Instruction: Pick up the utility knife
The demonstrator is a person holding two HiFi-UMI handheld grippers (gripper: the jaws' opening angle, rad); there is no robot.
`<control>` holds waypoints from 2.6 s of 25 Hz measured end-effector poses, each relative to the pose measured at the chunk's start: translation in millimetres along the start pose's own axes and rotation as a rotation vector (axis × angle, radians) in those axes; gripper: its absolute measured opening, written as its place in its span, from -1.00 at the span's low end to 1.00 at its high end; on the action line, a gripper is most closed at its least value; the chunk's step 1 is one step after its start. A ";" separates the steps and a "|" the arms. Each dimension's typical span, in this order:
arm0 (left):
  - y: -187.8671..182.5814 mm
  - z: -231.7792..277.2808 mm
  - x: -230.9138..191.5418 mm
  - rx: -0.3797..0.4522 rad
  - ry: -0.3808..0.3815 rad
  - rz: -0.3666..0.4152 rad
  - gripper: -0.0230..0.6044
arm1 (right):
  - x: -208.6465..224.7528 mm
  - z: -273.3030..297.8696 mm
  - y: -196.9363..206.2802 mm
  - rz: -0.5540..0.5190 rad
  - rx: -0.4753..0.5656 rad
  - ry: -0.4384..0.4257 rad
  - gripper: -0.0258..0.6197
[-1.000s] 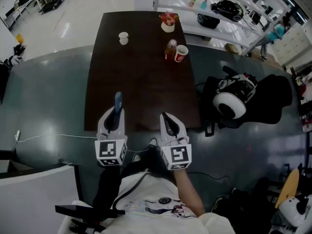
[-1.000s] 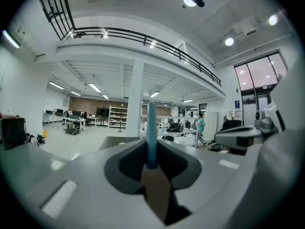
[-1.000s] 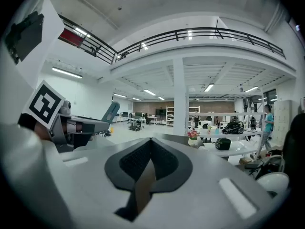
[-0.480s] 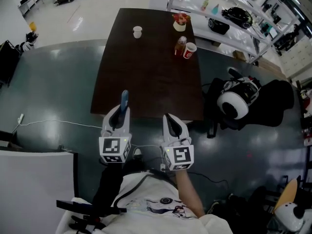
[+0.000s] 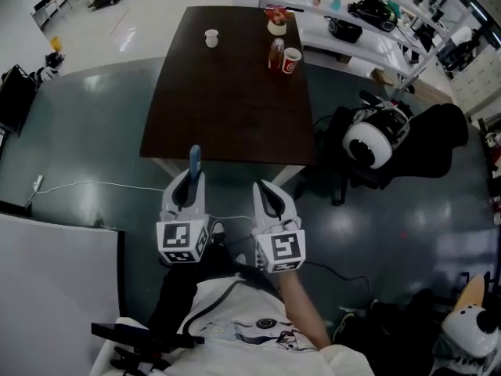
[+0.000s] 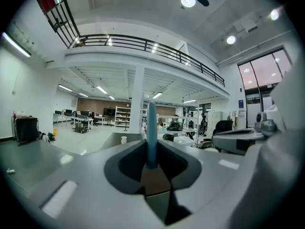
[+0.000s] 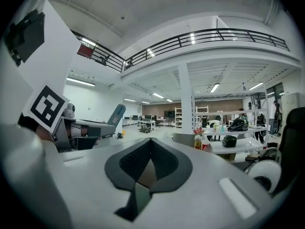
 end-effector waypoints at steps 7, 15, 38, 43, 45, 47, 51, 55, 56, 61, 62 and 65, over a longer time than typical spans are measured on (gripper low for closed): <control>-20.4 -24.1 27.7 0.023 0.032 -0.001 -0.71 | -7.6 -26.4 -8.9 0.011 0.013 0.001 -0.92; -32.2 -52.2 26.9 0.047 0.085 -0.007 -0.71 | -34.4 -38.6 -16.7 -0.014 0.023 0.009 -0.92; -19.1 -161.0 -2.3 0.004 0.108 -0.064 -0.71 | -108.4 -91.8 -13.8 0.002 0.016 0.086 -0.92; -38.5 -153.6 3.5 0.050 0.087 -0.031 -0.71 | -102.5 -91.7 -33.0 -0.008 0.064 0.057 -0.92; -41.3 -147.9 7.4 0.059 0.086 -0.026 -0.71 | -97.0 -91.5 -35.2 -0.011 0.075 0.055 -0.92; -43.7 -144.5 12.6 0.063 0.094 -0.019 -0.71 | -91.1 -93.8 -37.4 -0.005 0.085 0.063 -0.92; -52.8 -140.1 18.9 0.077 0.095 -0.011 -0.71 | -80.8 -97.2 -46.7 -0.008 0.103 0.074 -0.92; -57.2 -133.2 20.3 0.089 0.091 -0.004 -0.71 | -73.1 -94.2 -50.0 -0.010 0.114 0.074 -0.92; -58.3 -132.2 20.2 0.091 0.091 -0.002 -0.71 | -72.7 -93.2 -51.1 -0.011 0.117 0.072 -0.92; -59.4 -128.1 20.9 0.099 0.089 0.010 -0.71 | -69.6 -89.8 -50.9 -0.010 0.127 0.061 -0.92; -59.9 -126.7 21.7 0.101 0.090 0.015 -0.71 | -68.5 -89.0 -50.8 -0.009 0.128 0.061 -0.92; -64.9 -124.4 23.7 0.107 0.092 0.022 -0.71 | -67.3 -87.8 -54.5 -0.009 0.133 0.057 -0.92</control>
Point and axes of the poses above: the fingertips, and each gripper's own axes: z forward along the fingers, x to its right, y out of its underside, the point moved 1 cm from there along -z, backward along the fingers, and after that the axes turned 13 degrees about x, right-handed, at the moved point
